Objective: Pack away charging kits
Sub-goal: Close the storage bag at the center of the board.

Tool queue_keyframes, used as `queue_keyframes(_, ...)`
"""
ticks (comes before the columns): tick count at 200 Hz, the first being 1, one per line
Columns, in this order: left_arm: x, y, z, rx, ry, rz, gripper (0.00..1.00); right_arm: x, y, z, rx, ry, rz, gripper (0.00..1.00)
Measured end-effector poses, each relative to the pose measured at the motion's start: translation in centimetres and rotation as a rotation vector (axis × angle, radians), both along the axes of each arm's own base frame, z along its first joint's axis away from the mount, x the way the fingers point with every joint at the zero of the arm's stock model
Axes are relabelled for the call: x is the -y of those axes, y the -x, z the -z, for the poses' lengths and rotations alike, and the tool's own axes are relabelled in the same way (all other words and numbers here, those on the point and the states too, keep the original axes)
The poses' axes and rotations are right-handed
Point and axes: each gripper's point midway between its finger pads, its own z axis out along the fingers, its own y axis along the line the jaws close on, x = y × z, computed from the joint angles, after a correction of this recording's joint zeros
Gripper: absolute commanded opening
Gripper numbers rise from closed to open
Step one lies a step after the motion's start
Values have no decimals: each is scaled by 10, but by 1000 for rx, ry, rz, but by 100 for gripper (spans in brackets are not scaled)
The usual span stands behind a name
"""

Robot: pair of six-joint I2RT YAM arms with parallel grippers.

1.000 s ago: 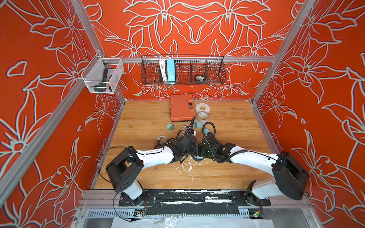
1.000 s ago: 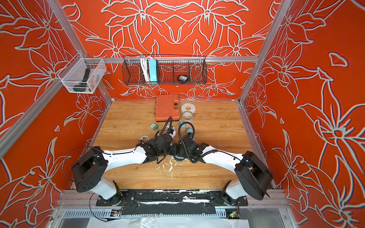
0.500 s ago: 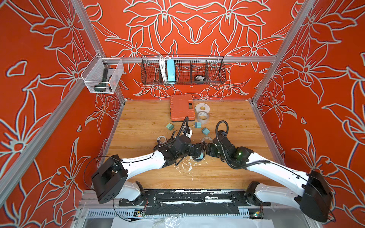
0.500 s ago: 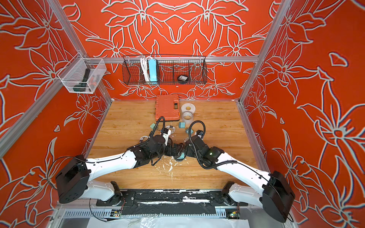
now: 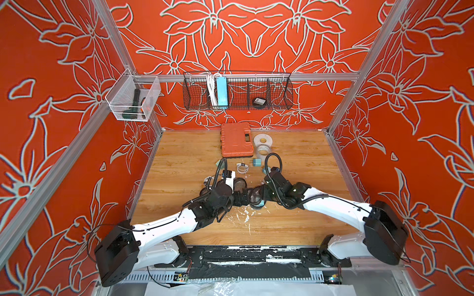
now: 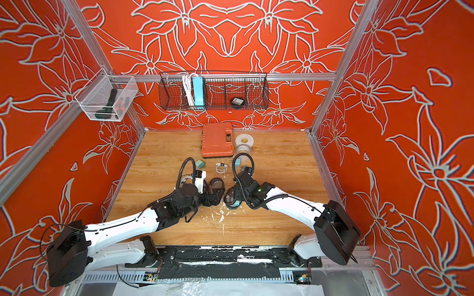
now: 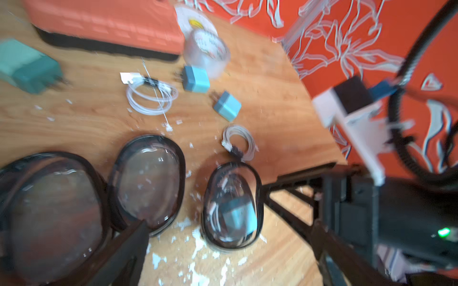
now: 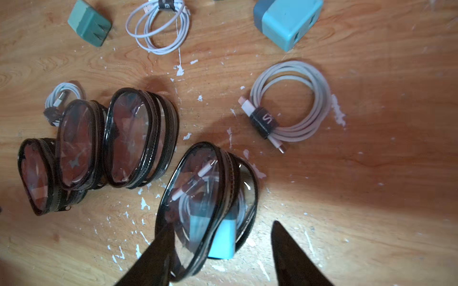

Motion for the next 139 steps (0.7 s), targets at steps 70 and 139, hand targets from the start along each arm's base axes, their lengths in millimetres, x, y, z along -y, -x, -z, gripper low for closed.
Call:
queue_keyframes(70,-14,-14,27,-71,6,-21,93,0,7,21,-48,3,5,14)
queue_keyframes(139,8,-9,41,-152,37,104,91,9,16,31,-60,7,16,0)
